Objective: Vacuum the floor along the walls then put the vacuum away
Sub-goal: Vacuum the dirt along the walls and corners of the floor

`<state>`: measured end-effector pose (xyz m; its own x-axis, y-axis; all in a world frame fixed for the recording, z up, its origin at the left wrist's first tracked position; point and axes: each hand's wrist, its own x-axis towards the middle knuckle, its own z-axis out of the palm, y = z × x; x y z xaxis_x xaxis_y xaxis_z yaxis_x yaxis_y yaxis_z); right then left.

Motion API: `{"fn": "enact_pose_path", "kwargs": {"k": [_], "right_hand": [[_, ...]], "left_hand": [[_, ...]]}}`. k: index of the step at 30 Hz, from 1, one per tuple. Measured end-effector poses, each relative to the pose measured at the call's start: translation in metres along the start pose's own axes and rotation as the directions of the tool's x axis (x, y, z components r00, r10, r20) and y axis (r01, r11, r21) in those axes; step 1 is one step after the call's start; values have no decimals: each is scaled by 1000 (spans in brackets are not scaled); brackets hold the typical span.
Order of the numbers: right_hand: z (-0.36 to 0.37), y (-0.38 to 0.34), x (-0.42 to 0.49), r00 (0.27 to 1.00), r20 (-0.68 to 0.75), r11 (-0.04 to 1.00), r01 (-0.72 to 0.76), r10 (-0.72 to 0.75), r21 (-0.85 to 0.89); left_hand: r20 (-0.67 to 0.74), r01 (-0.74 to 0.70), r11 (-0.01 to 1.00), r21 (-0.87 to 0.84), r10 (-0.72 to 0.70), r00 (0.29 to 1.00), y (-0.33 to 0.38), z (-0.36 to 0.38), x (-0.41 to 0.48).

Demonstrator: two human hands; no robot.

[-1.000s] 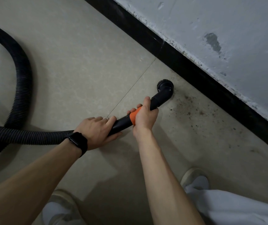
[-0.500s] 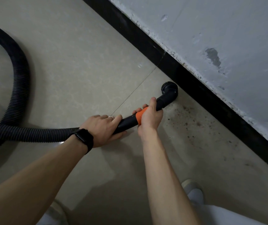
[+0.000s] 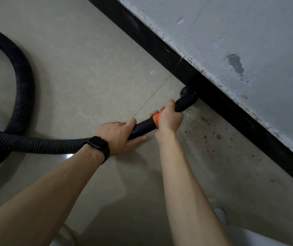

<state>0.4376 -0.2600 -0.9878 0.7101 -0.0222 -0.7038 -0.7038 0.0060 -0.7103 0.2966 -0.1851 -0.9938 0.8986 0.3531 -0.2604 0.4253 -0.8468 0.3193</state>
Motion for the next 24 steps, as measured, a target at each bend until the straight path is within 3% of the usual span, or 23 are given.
{"fn": "enact_pose_path", "kwargs": {"k": [3, 6, 9, 18, 24], "right_hand": [[20, -5, 0, 999, -47, 996, -1, -3, -93], [42, -9, -6, 1000, -22, 988, -2, -1, -157], [53, -5, -15, 994, 95, 998, -57, 57, -4], [8, 70, -70, 992, 11, 982, -128, 128, 141], [-29, 115, -117, 975, -91, 954, -176, 203, 244]], "left_hand": [[4, 162, 974, -160, -163, 987, -7, -4, 4], [-9, 221, 944, -245, -230, 973, -18, -12, 3], [-38, 209, 951, -226, -223, 974, -30, -18, -4], [28, 35, 999, -37, -34, 999, -58, -3, -81], [69, -229, 967, 111, 223, 972, -73, 1, -123]]}}
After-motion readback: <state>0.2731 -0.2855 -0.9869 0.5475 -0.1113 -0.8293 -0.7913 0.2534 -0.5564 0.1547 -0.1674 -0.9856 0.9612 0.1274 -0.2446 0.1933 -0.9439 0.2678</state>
